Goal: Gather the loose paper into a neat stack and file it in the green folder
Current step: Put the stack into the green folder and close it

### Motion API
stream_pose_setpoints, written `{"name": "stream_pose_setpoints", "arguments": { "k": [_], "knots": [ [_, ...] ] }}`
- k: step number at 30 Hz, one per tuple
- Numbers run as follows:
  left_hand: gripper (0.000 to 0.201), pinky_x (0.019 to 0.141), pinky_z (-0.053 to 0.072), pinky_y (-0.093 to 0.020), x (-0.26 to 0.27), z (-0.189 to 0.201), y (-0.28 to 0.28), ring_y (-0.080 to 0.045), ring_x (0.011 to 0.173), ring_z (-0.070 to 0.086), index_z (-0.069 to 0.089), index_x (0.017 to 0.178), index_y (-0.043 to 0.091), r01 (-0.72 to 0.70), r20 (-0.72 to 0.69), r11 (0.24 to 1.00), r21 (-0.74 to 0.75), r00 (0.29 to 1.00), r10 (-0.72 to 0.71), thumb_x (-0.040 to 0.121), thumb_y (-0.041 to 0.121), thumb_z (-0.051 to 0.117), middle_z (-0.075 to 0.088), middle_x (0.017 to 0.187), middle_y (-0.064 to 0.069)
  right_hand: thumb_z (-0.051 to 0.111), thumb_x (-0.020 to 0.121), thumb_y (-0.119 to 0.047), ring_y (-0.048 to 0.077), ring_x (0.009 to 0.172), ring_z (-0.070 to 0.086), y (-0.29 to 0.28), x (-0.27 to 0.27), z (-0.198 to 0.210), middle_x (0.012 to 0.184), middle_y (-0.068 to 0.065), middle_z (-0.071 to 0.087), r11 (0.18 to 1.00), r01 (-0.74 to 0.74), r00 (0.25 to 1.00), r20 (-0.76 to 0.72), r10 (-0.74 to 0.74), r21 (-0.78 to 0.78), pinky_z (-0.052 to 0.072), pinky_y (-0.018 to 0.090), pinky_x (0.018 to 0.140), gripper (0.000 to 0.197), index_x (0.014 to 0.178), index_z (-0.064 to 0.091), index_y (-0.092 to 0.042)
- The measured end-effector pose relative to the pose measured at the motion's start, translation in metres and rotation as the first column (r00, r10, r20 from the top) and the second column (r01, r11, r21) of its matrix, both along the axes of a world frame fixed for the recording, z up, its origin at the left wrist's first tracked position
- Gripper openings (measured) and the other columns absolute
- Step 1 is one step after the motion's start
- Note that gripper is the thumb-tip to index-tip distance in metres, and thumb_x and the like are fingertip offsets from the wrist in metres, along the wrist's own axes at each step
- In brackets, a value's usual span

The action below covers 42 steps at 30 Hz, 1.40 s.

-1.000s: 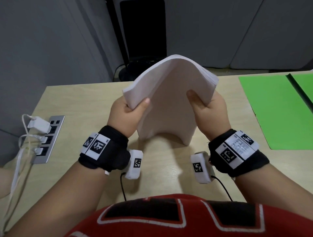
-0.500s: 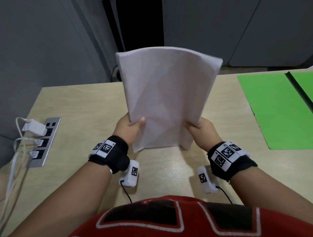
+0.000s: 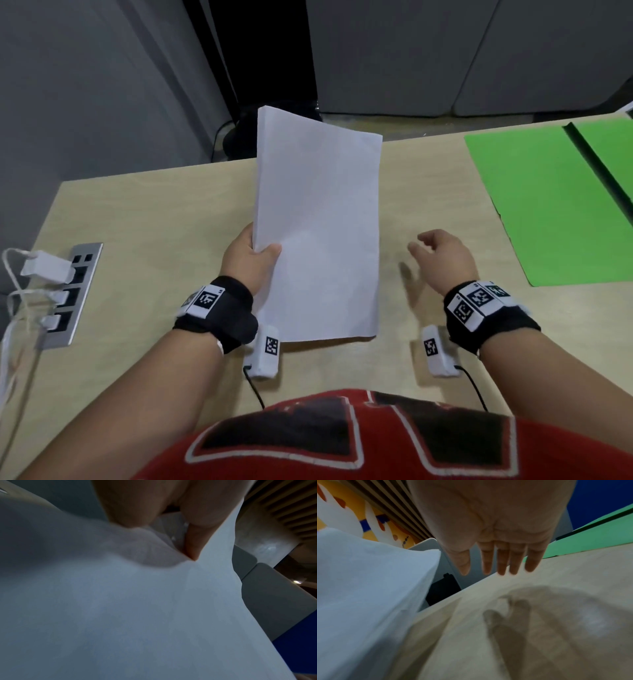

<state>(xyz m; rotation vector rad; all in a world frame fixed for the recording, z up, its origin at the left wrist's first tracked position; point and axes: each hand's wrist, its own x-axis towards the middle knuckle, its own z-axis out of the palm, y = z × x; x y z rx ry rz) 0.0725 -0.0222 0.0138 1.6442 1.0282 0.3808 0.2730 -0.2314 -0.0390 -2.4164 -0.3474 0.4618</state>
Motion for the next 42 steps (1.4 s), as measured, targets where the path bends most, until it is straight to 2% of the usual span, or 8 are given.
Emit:
{"name": "stream_pose_setpoints", "arguments": {
  "k": [6, 9, 17, 25, 30, 33, 36, 42],
  "knots": [
    [0.028, 0.057, 0.047, -0.007, 0.016, -0.002, -0.009, 0.006, 0.07, 0.062, 0.059, 0.103, 0.028, -0.011, 0.007, 0.999, -0.031, 1.0, 0.011, 0.085, 0.006, 0.057, 0.065, 0.087, 0.018, 0.052, 0.085, -0.057, 0.036, 0.145, 0.016, -0.033, 0.038, -0.03, 0.159, 0.017, 0.013, 0.885, 0.213, 0.975, 0.149, -0.165, -0.415, 0.021, 0.053, 0.116, 0.081, 0.147, 0.027, -0.011],
    [0.028, 0.068, 0.049, -0.018, 0.024, -0.003, -0.012, -0.003, 0.08, 0.065, 0.06, 0.1, 0.031, -0.004, -0.009, 0.999, -0.043, 1.0, 0.003, 0.084, 0.009, 0.058, 0.067, 0.092, 0.013, 0.046, 0.084, -0.066, 0.035, 0.148, 0.0, -0.045, 0.05, -0.038, 0.161, 0.015, -0.005, 0.825, 0.234, 0.968, 0.043, -0.247, -0.514, 0.01, 0.057, 0.116, 0.092, 0.152, 0.01, -0.015],
    [0.028, 0.082, 0.052, -0.032, 0.025, -0.005, -0.01, -0.015, 0.093, 0.068, 0.064, 0.09, 0.04, -0.042, -0.007, 0.992, -0.115, 0.999, 0.042, 0.08, 0.015, 0.06, 0.072, 0.1, 0.009, 0.046, 0.087, -0.057, 0.036, 0.118, 0.052, -0.026, 0.033, -0.029, 0.129, 0.019, 0.054, 0.857, 0.181, 0.978, 0.181, -0.105, -0.482, 0.037, 0.048, 0.098, 0.068, 0.132, 0.042, -0.006],
    [0.025, 0.053, 0.05, -0.011, 0.009, 0.01, -0.009, 0.0, 0.065, 0.067, 0.061, 0.102, 0.019, -0.097, 0.071, 0.987, -0.127, 0.992, 0.106, 0.087, 0.001, 0.055, 0.066, 0.086, 0.01, 0.047, 0.088, -0.056, 0.042, 0.146, 0.006, -0.03, 0.019, -0.031, 0.162, 0.007, 0.002, 0.807, -0.001, 0.994, -0.09, -0.064, -0.591, 0.016, 0.063, 0.114, 0.073, 0.149, 0.017, -0.03],
    [0.034, 0.049, 0.047, -0.008, 0.003, 0.023, -0.008, 0.006, 0.056, 0.064, 0.054, 0.119, 0.006, -0.108, 0.16, 0.982, -0.158, 0.978, 0.133, 0.088, -0.008, 0.05, 0.063, 0.088, 0.004, 0.045, 0.092, -0.038, 0.039, 0.134, 0.038, 0.003, -0.023, -0.02, 0.151, 0.008, 0.037, 0.856, -0.326, 0.943, -0.205, 0.263, -0.402, 0.036, 0.053, 0.11, 0.052, 0.141, 0.035, -0.024],
    [0.036, 0.049, 0.047, -0.007, -0.003, 0.028, -0.005, 0.008, 0.055, 0.063, 0.052, 0.121, 0.004, -0.11, 0.183, 0.981, -0.16, 0.973, 0.139, 0.088, -0.009, 0.048, 0.062, 0.088, 0.004, 0.052, 0.09, -0.032, 0.032, 0.121, 0.053, 0.01, -0.026, -0.009, 0.143, 0.01, 0.047, 0.962, -0.194, 0.98, -0.087, 0.18, -0.193, 0.046, 0.046, 0.102, 0.051, 0.138, 0.042, -0.02],
    [0.037, 0.049, 0.047, -0.008, -0.011, 0.029, -0.002, 0.007, 0.053, 0.063, 0.052, 0.121, 0.003, -0.123, 0.191, 0.977, -0.174, 0.969, 0.156, 0.087, -0.011, 0.047, 0.061, 0.087, 0.003, 0.052, 0.088, -0.047, 0.037, 0.138, 0.033, 0.001, -0.014, -0.005, 0.154, 0.013, 0.03, 0.919, -0.009, 0.996, 0.077, 0.043, -0.394, 0.034, 0.051, 0.11, 0.063, 0.142, 0.037, -0.019],
    [0.035, 0.049, 0.047, -0.007, -0.019, 0.024, 0.001, 0.007, 0.054, 0.063, 0.052, 0.117, 0.006, -0.135, 0.196, 0.972, -0.191, 0.965, 0.173, 0.087, -0.012, 0.047, 0.061, 0.088, 0.003, 0.033, 0.096, -0.052, 0.039, 0.147, 0.005, 0.0, -0.027, -0.022, 0.162, 0.001, 0.007, 0.814, -0.36, 0.932, -0.222, 0.287, -0.457, 0.018, 0.063, 0.114, 0.059, 0.148, 0.024, -0.026]
  ]
}}
